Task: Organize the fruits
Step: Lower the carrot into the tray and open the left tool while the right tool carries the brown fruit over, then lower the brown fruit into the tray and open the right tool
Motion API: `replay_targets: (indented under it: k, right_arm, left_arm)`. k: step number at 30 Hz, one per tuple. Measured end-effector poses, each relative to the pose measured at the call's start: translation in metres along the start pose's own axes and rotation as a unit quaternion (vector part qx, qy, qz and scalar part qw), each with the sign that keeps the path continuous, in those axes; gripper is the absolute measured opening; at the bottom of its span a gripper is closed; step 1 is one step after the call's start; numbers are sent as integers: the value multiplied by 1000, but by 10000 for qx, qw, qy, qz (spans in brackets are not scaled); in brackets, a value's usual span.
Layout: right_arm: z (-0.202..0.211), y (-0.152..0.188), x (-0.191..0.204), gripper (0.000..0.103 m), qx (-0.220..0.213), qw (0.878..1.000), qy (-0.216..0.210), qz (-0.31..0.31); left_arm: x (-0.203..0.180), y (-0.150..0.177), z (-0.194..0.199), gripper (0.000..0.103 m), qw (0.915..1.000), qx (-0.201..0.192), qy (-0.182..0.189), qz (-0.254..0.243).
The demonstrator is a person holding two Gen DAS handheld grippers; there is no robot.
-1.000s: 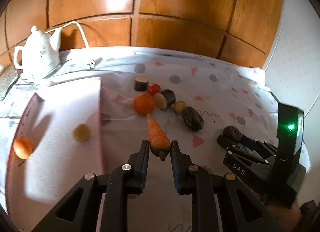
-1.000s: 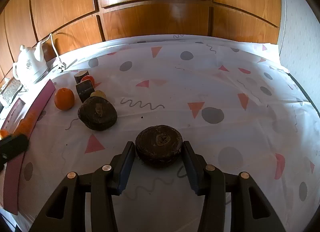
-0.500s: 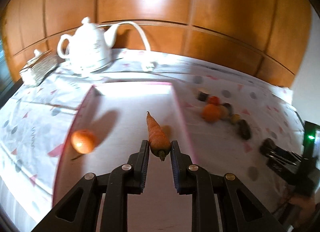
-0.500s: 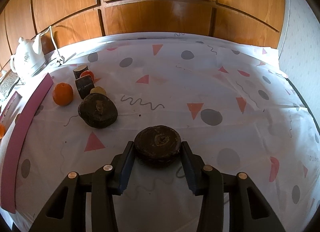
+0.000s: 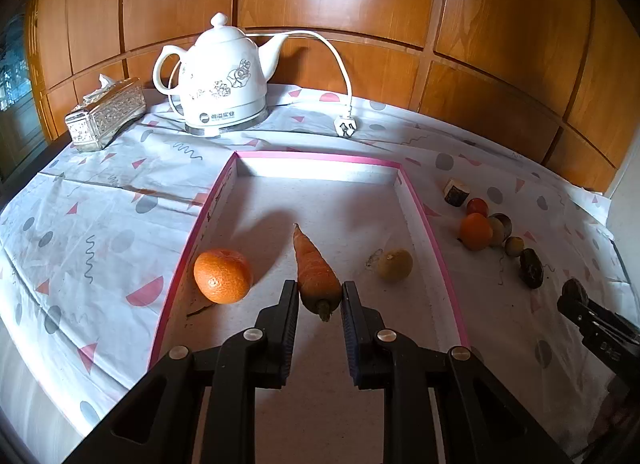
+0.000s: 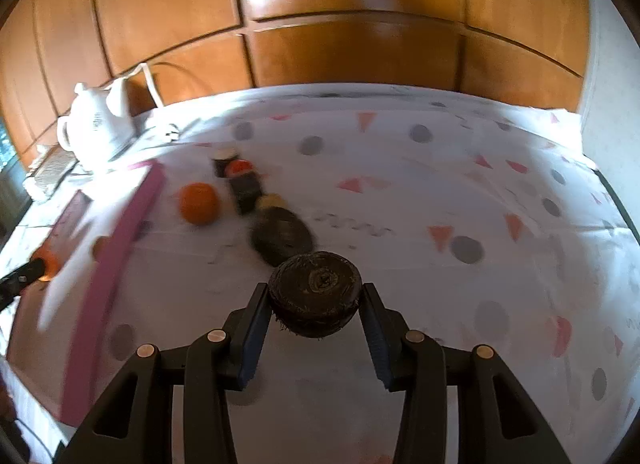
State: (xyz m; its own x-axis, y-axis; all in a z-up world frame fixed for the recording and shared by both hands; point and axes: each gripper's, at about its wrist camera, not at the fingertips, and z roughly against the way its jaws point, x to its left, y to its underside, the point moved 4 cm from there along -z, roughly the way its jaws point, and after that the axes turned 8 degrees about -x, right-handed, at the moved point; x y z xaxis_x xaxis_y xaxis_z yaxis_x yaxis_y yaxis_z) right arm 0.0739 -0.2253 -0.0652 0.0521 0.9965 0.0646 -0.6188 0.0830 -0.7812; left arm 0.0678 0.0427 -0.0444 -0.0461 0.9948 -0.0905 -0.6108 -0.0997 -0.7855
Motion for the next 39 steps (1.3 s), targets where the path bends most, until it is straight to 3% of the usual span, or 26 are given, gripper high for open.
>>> replay_targets:
  k: [14,21,28,32,35,39]
  right_arm:
    - [4,-12,89,45,143,9911,-1200,550]
    - [4,-11,133,45,236,9826,-1650,820]
    - [-23,-24,170,45,505,9759,-1892,962]
    - [-34,-30,189,46,585,9732,-1962,1050]
    - [-41,-32,200,46,566,9711,-2023,1134]
    - [-39,-30,197,64,534,9721,-2019,1065]
  left_arm:
    - [10,4,-6,22,9997,139,-70,179]
    - [25,7,-9,22,9986,206,-258,405]
    - [43,7,-6,23,9970,165,-433,619]
    - [46,7,-2,39,9969,110,-478,617]
    - [44,8,-1,39,9972,113,-447,583]
    - [40,8,0,39,9976,105,-417,551]
